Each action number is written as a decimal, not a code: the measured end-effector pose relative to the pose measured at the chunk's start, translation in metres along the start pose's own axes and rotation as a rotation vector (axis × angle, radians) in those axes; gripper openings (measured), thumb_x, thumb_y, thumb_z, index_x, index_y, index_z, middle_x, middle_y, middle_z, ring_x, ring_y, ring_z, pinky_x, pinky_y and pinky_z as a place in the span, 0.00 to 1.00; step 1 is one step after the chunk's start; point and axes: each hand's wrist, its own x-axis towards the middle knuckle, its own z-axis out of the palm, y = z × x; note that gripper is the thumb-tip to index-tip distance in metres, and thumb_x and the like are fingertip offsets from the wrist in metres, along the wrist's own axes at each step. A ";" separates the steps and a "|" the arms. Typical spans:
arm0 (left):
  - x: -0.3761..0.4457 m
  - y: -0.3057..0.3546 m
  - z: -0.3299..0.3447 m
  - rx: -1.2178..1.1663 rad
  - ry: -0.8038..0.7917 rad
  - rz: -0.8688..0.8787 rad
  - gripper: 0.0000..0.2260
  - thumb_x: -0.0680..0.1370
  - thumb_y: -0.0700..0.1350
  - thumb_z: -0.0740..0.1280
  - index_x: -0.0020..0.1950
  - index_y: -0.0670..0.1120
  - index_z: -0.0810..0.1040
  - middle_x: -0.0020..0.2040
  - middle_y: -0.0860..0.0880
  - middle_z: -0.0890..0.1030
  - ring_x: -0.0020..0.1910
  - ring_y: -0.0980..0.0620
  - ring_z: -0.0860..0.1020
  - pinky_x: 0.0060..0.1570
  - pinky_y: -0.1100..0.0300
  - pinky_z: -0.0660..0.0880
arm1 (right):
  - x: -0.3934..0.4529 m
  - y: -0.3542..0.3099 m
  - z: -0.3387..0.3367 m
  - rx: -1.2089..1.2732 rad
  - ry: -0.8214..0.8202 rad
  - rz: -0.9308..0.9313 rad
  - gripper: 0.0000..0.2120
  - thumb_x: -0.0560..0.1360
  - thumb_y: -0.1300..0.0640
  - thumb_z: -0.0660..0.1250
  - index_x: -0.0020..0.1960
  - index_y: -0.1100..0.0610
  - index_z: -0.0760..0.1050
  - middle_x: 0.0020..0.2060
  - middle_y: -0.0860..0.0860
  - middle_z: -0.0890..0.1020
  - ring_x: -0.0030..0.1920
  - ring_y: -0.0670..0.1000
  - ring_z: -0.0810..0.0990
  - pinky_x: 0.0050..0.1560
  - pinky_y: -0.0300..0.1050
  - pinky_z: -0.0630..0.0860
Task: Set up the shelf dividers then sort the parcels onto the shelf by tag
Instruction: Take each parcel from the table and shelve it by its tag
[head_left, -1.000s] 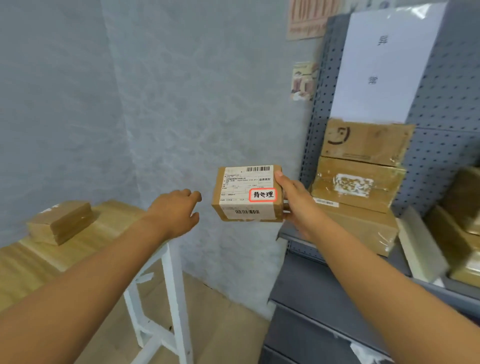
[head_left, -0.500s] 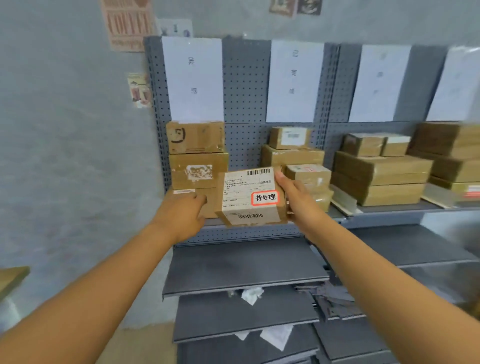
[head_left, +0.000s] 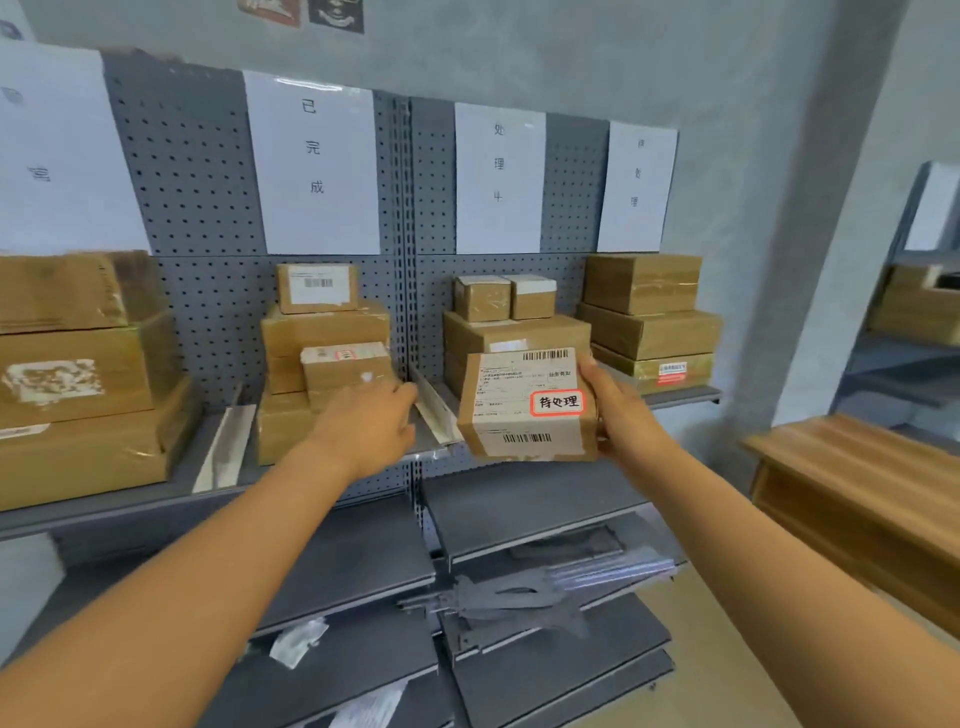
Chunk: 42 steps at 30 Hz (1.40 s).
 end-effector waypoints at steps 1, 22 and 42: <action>0.013 0.014 0.003 0.001 0.013 0.010 0.12 0.79 0.49 0.62 0.60 0.46 0.73 0.53 0.46 0.78 0.51 0.44 0.76 0.42 0.54 0.69 | 0.010 0.002 -0.017 0.006 0.005 -0.005 0.29 0.78 0.32 0.58 0.69 0.51 0.73 0.57 0.54 0.84 0.57 0.57 0.83 0.60 0.62 0.79; 0.304 0.105 0.082 -0.022 0.063 0.074 0.17 0.80 0.50 0.61 0.68 0.47 0.72 0.59 0.47 0.78 0.57 0.46 0.76 0.47 0.54 0.72 | 0.245 0.036 -0.184 0.111 0.072 -0.022 0.23 0.75 0.28 0.57 0.52 0.42 0.83 0.45 0.48 0.88 0.48 0.53 0.87 0.46 0.52 0.84; 0.474 0.272 0.146 0.085 -0.002 -0.149 0.17 0.81 0.52 0.61 0.69 0.49 0.71 0.60 0.47 0.78 0.58 0.47 0.76 0.51 0.52 0.75 | 0.453 0.049 -0.373 0.086 -0.227 -0.083 0.22 0.81 0.34 0.51 0.54 0.42 0.82 0.49 0.51 0.88 0.53 0.55 0.85 0.57 0.55 0.81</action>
